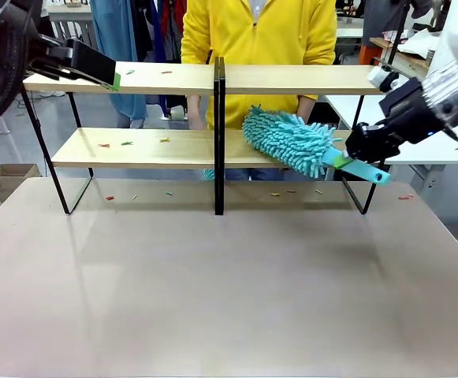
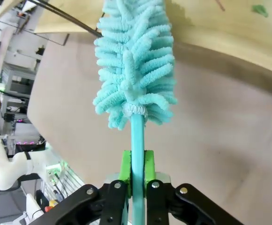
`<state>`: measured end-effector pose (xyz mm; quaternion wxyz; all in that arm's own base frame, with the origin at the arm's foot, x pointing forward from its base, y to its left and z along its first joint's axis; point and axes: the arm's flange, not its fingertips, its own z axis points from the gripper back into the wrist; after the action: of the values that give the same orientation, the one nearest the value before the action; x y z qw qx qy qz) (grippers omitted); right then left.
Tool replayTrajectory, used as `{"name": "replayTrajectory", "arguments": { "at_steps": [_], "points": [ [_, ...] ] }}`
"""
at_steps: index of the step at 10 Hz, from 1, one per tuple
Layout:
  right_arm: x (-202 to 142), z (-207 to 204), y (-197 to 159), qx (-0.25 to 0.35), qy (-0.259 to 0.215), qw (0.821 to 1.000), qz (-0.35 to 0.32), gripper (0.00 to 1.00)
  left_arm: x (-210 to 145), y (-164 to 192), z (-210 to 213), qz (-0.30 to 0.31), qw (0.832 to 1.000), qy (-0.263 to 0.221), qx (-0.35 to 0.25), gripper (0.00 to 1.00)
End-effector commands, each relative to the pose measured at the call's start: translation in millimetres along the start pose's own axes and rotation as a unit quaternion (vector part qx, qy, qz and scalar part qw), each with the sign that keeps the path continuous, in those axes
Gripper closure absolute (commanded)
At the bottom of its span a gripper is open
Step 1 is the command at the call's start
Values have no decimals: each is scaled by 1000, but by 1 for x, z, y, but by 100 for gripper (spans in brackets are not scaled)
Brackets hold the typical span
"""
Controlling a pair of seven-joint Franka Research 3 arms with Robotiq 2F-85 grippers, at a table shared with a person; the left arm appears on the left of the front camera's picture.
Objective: Clean the shelves.
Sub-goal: Clean a randomly selected level of the Shelf with the Duster.
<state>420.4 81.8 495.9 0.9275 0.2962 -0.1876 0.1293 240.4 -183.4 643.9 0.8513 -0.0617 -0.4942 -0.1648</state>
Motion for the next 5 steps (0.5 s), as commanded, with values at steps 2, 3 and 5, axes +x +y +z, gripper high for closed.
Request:
{"name": "replayTrajectory", "arguments": {
  "at_steps": [2, 3, 5],
  "points": [
    [11, -17, -11, -31, -15, 999, -22, 100, -2, 1, 1, 1, 1000, -1, 2, 0],
    [9, -17, -11, -48, -7, 998, -43, 100, -2, 1, 1, 1, 1000, -1, 2, 0],
    [1, -3, -3, -119, -29, 981, -151, 100, -2, 1, 1, 1, 1000, -1, 2, 0]
  ]
}}
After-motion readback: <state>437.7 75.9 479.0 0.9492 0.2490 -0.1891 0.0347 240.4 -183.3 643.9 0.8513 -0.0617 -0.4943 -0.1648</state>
